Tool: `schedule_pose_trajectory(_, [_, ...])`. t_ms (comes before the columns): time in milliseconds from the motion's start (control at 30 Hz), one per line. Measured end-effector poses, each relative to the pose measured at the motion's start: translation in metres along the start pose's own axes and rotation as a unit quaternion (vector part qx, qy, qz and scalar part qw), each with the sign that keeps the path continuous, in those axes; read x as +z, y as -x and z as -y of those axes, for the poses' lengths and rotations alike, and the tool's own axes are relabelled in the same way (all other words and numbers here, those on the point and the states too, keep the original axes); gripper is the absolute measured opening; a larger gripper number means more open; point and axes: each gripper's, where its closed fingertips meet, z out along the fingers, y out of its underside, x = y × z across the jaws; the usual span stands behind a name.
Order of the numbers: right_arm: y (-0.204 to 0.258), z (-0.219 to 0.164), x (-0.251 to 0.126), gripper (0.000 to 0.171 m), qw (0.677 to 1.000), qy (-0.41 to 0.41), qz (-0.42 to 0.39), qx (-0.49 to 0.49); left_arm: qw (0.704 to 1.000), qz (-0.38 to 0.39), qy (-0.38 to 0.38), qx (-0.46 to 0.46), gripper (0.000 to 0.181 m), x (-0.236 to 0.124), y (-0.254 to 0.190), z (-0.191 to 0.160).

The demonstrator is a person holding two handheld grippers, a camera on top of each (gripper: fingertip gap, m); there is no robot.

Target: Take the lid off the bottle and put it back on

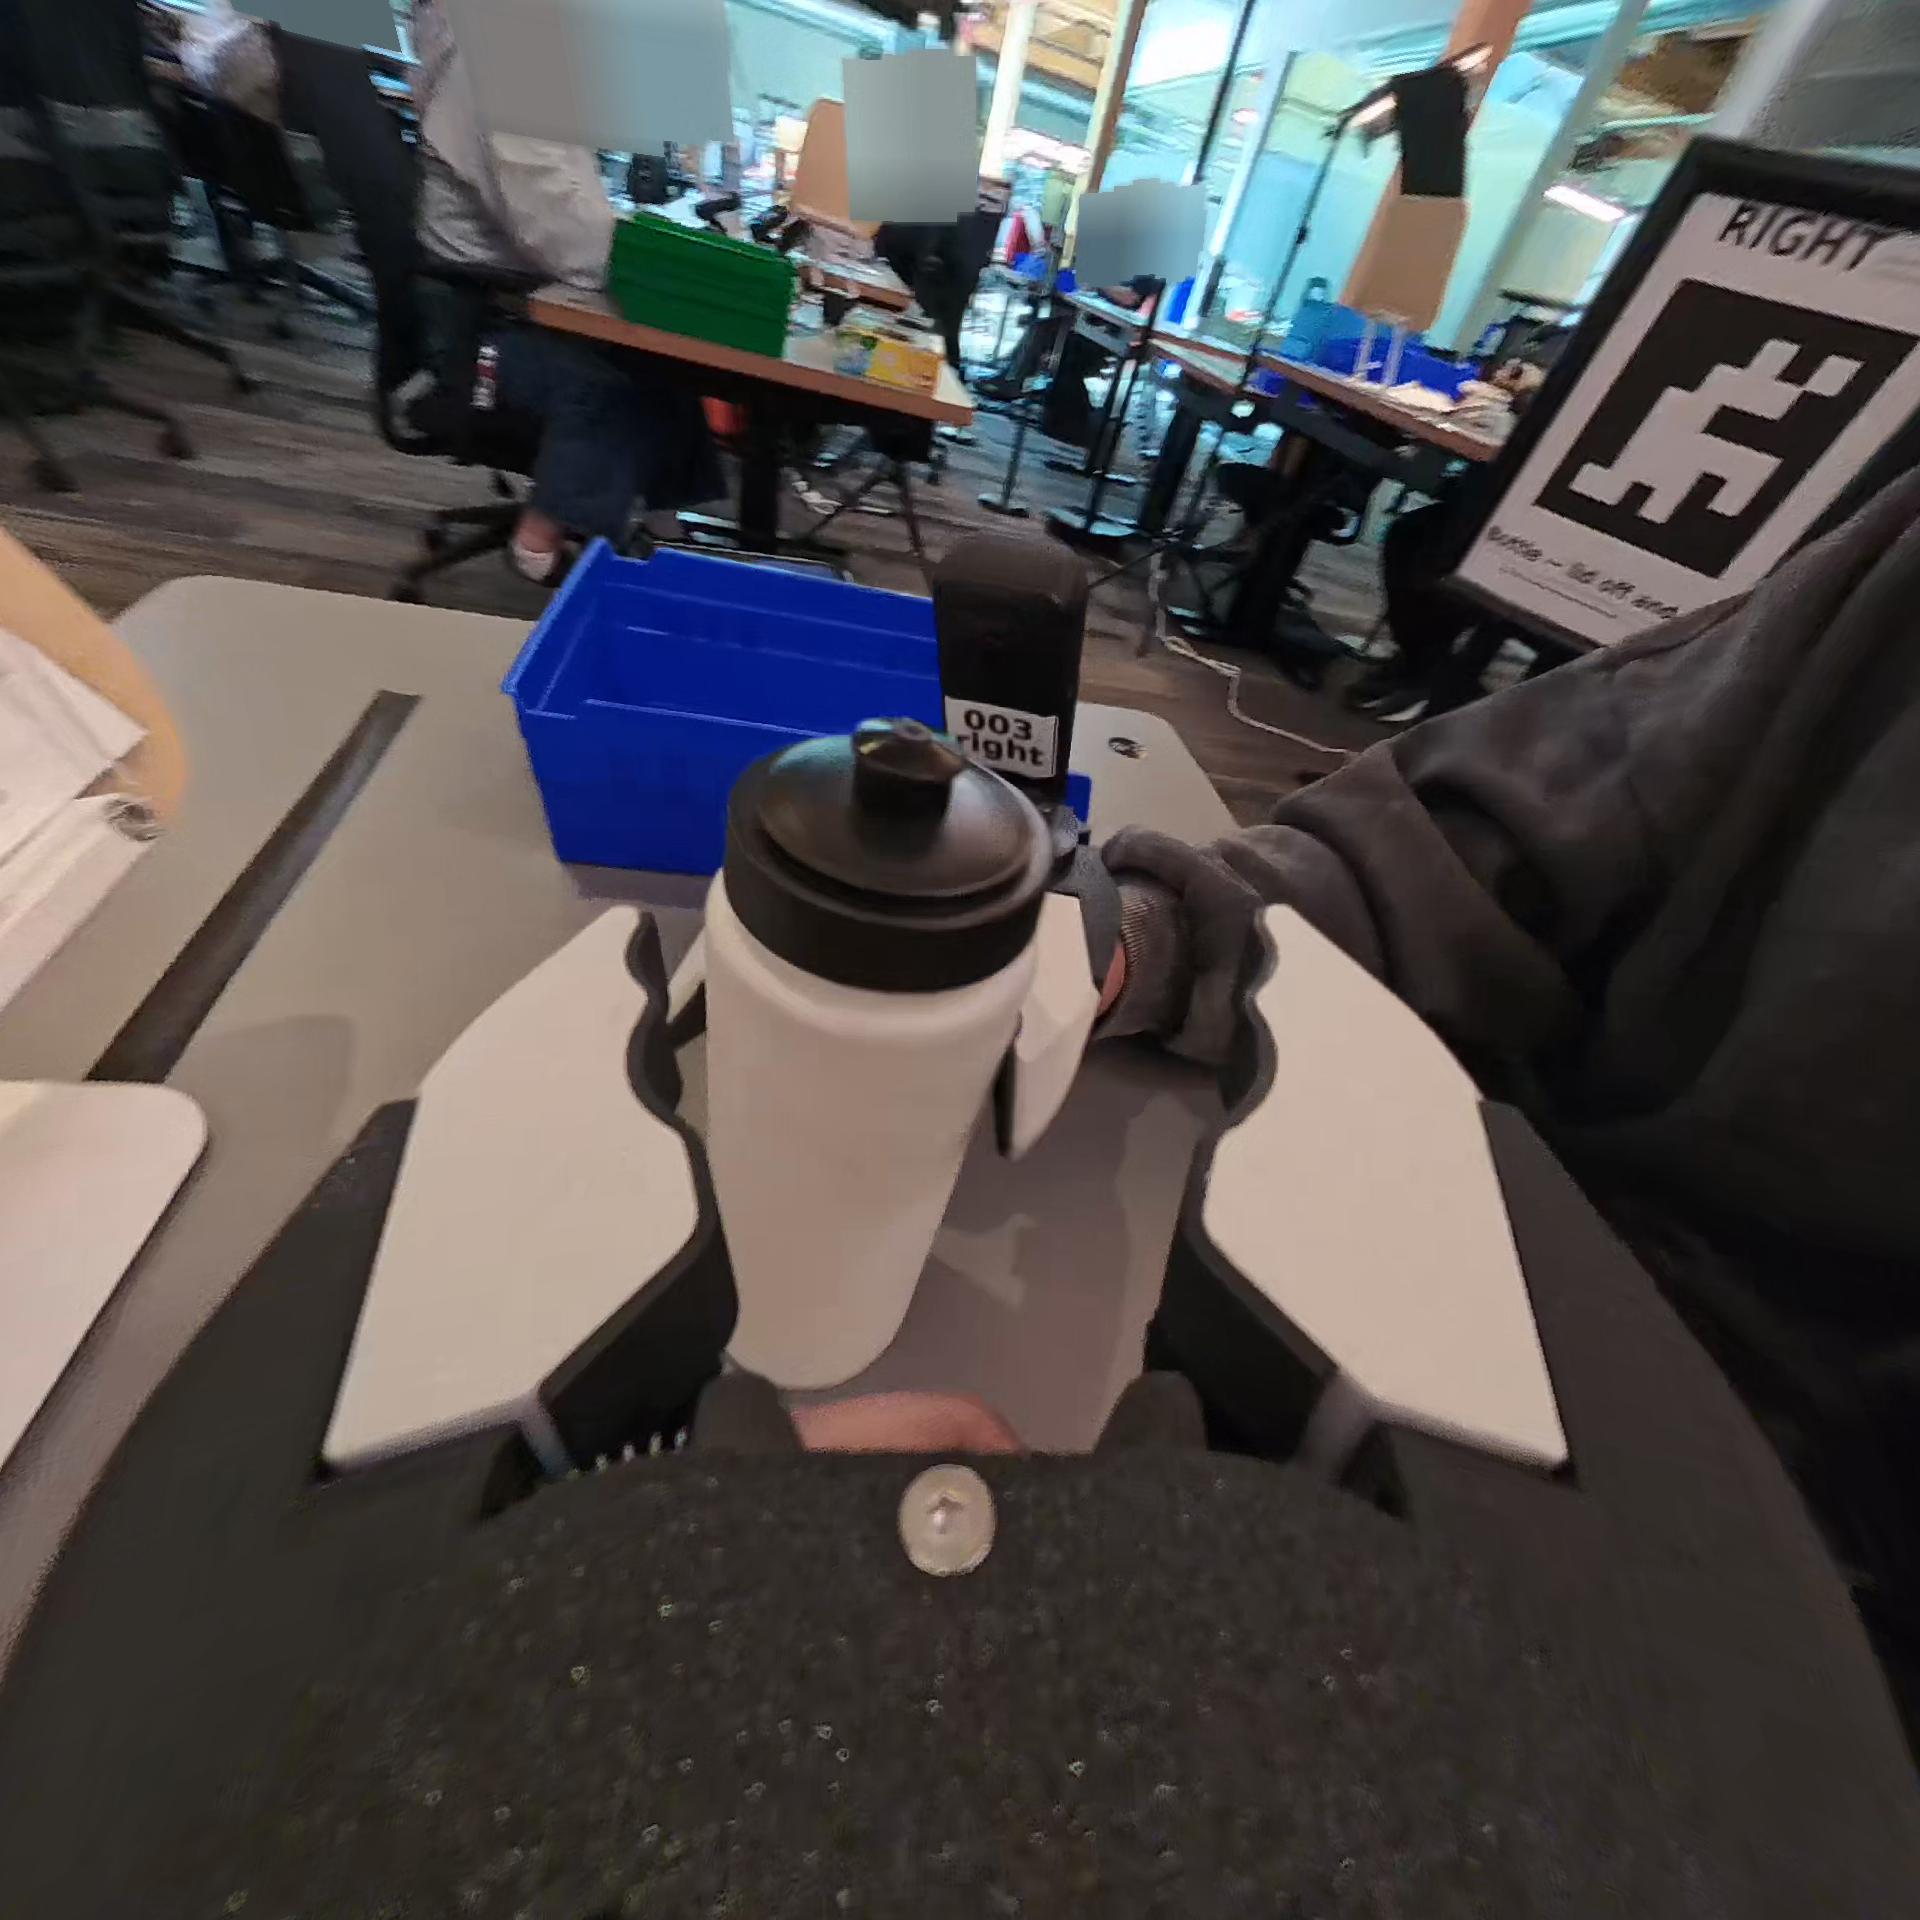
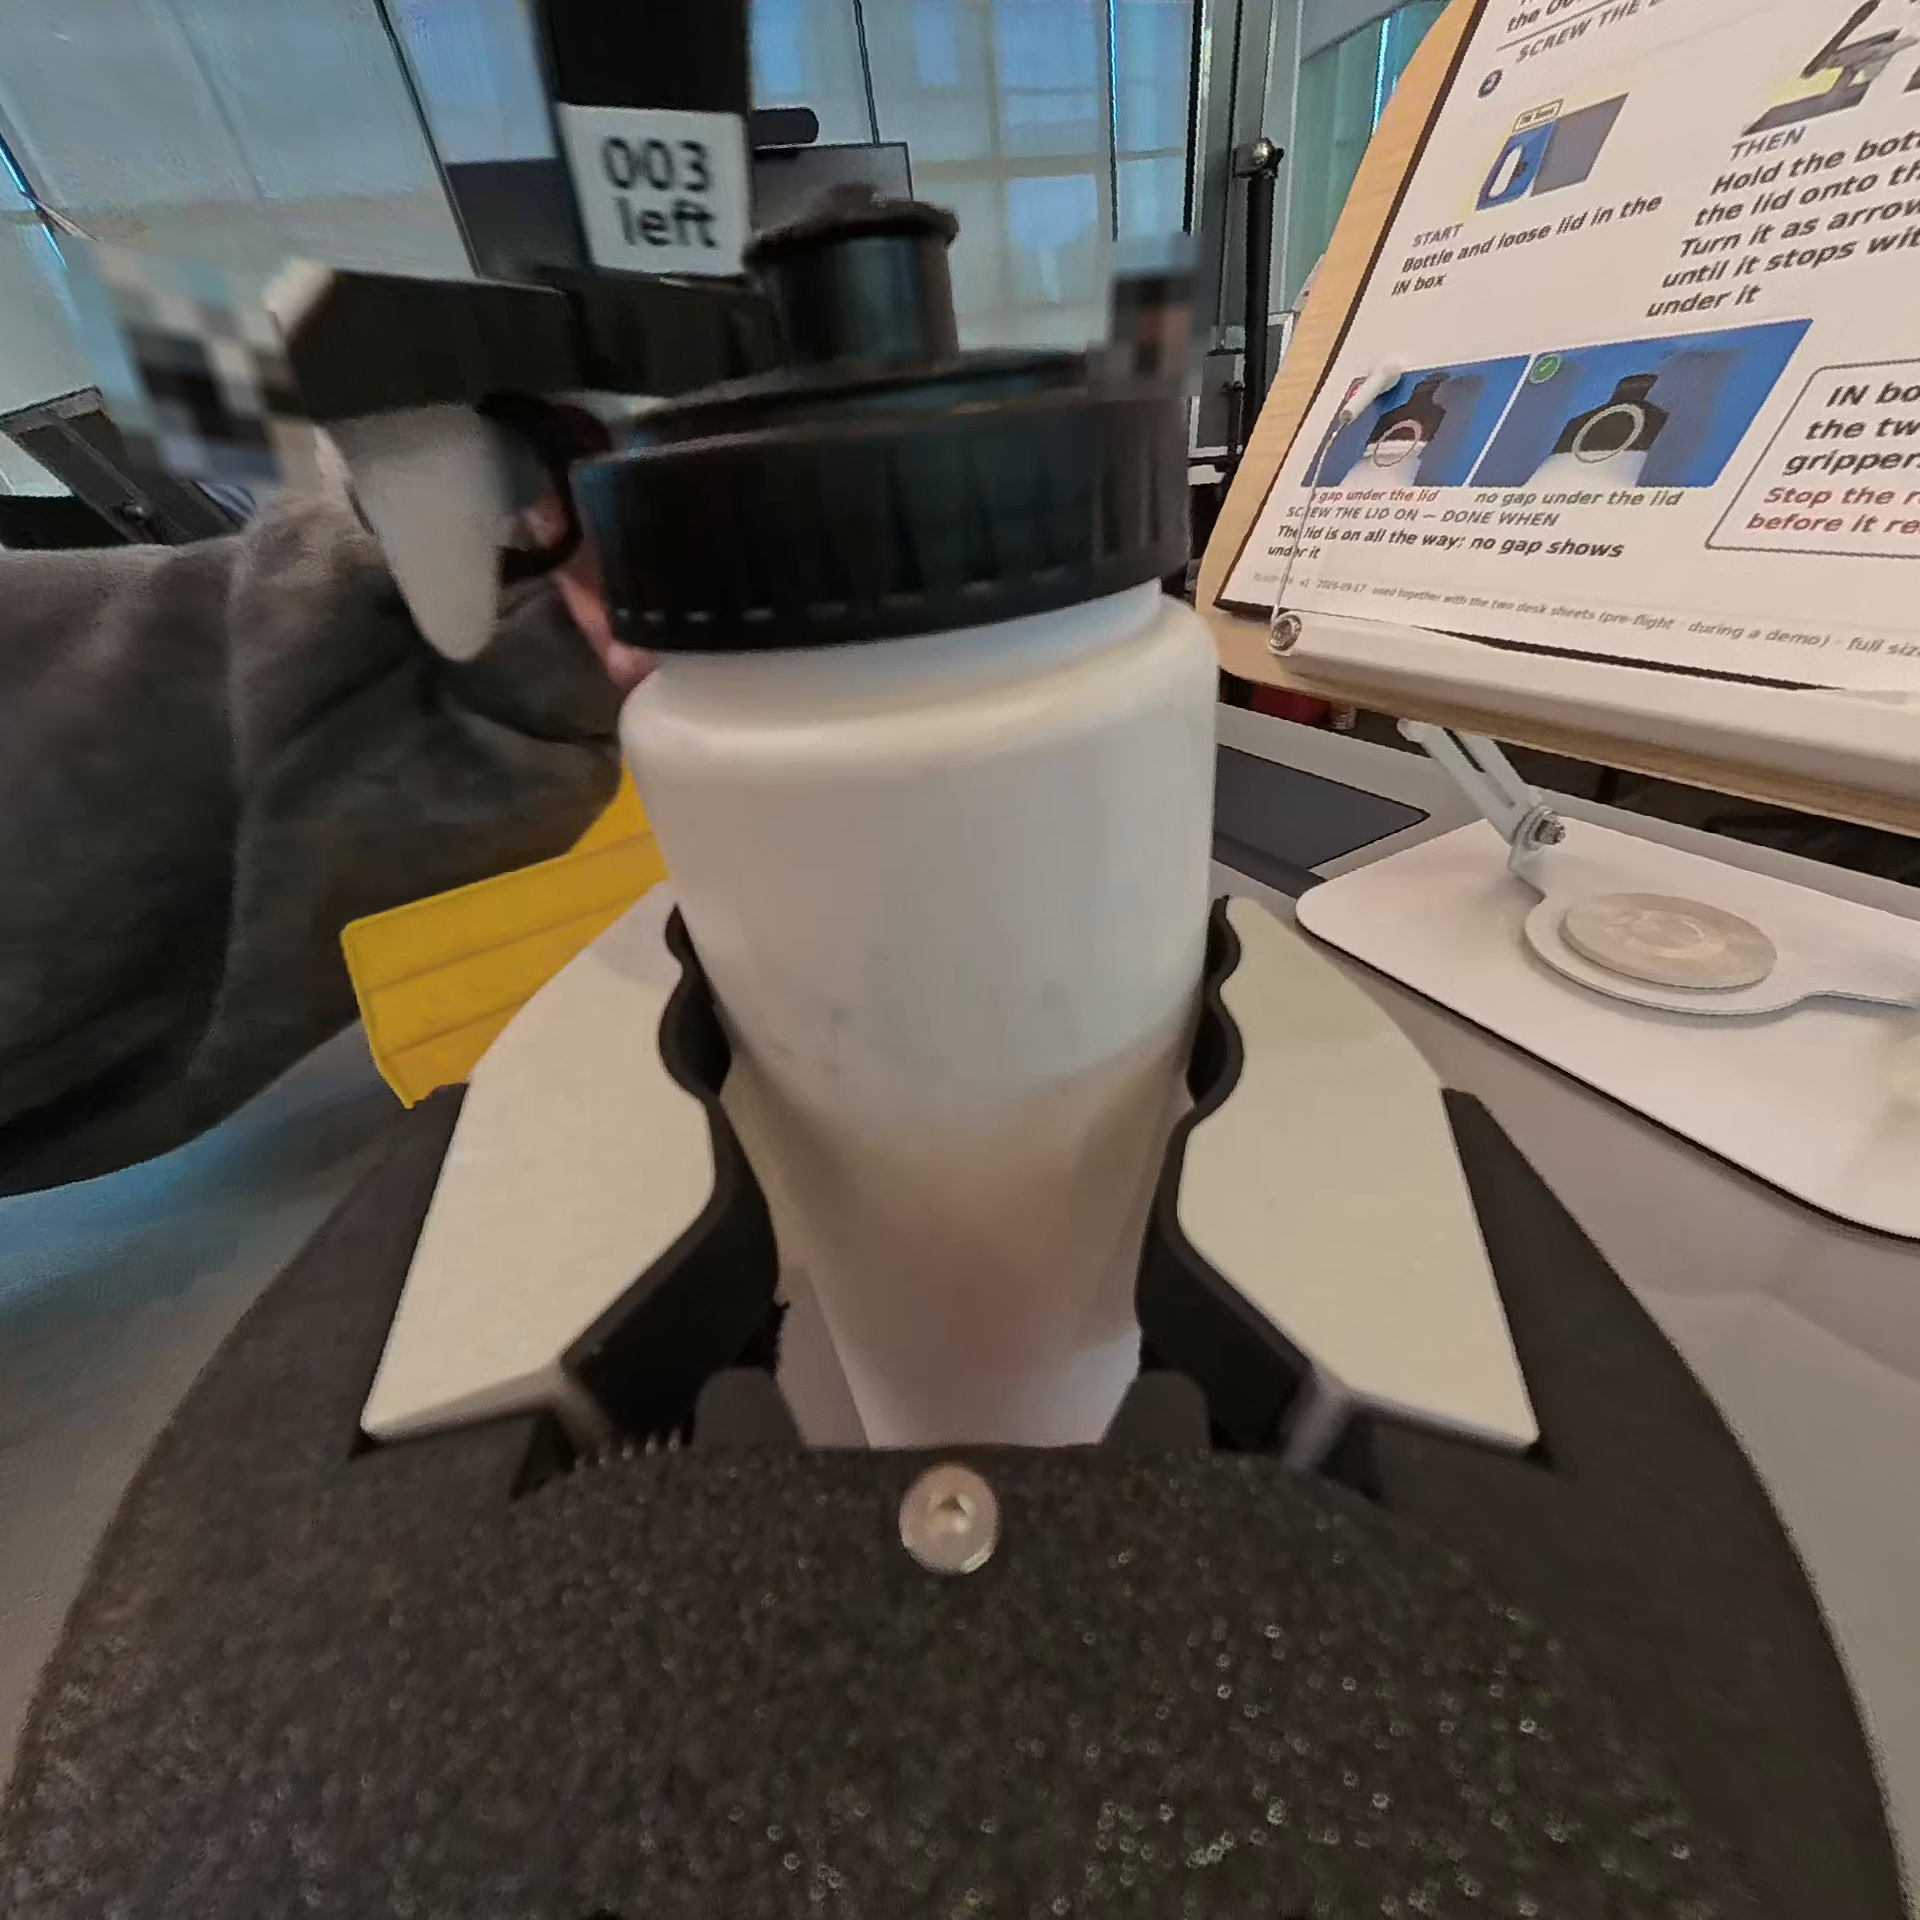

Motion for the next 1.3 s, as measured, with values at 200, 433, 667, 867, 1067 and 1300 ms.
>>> schedule_pose_trajectory(200, [0.000,-0.001,0.000,0.089,1.000,0.001,0.001,0.004,0.997,-0.076,-0.024,0.016,0.076,0.032,0.010,0.000])
schedule_pose_trajectory(433, [0.000,-0.001,0.000,0.089,1.000,0.003,-0.002,0.003,0.999,0.010,-0.040,0.030,0.074,0.034,0.013,0.001])
schedule_pose_trajectory(667, [0.000,-0.001,0.000,0.089,1.000,0.003,-0.013,-0.002,0.964,0.256,-0.068,0.001,0.074,0.033,0.019,0.002])
schedule_pose_trajectory(867, [0.000,-0.001,-0.002,0.089,1.000,-0.005,-0.014,-0.002,0.871,0.476,-0.123,-0.012,0.074,0.030,0.024,0.004])
schedule_pose_trajectory(1067, [-0.001,0.000,-0.002,0.088,1.000,-0.007,-0.020,0.000,0.790,0.599,-0.128,-0.030,0.075,0.028,0.028,0.003])
schedule_pose_trajectory(1300, [0.000,-0.001,-0.003,0.089,1.000,-0.006,-0.011,0.002,0.892,0.444,-0.081,-0.013,0.111,0.037,-0.011,0.002])
